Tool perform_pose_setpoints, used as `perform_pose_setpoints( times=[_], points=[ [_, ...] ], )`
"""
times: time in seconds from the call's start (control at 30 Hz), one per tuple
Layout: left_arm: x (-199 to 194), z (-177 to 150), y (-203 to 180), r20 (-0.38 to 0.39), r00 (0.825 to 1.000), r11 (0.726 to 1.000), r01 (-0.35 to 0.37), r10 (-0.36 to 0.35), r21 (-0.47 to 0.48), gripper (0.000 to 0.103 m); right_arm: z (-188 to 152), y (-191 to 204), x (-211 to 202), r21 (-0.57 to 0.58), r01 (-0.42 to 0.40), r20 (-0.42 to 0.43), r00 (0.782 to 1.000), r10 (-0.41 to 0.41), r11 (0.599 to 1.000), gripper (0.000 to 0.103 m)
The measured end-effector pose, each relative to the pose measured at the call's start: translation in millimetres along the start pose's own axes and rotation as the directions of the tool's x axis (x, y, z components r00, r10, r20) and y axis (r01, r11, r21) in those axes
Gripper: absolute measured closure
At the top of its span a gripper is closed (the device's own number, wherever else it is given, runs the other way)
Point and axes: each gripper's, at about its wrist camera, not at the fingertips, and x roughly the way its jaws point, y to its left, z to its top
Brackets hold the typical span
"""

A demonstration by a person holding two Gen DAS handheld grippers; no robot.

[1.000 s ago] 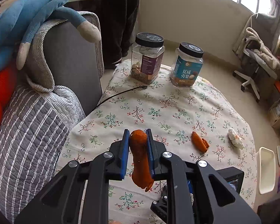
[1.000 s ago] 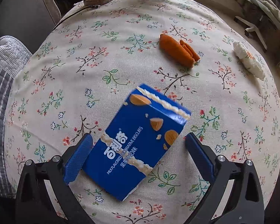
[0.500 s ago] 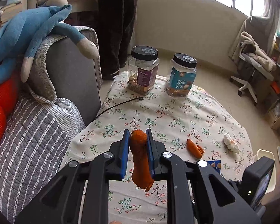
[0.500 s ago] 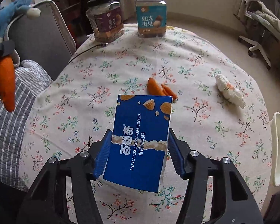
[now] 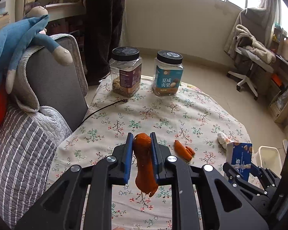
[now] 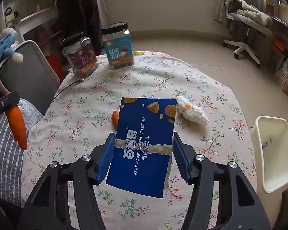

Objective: Collect trash
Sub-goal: 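Carry the orange piece and blue box over the white bin with both tools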

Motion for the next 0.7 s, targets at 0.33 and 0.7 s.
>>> perform_pose_setpoints(
  times=[0.33,0.7],
  points=[
    [6,-5,-49,0.008,0.998,0.995,0.054,-0.055,0.078,0.085,1,-49,-21,0.055,0.093,0.092,0.991,-0.098,0.994,0.047],
    [5,-13,-105,0.028,0.991,0.979,0.126,-0.132,0.161,0.085,0,-109,-48,0.143,0.176,0.157,0.968,-0.198,0.974,0.047]
  ],
)
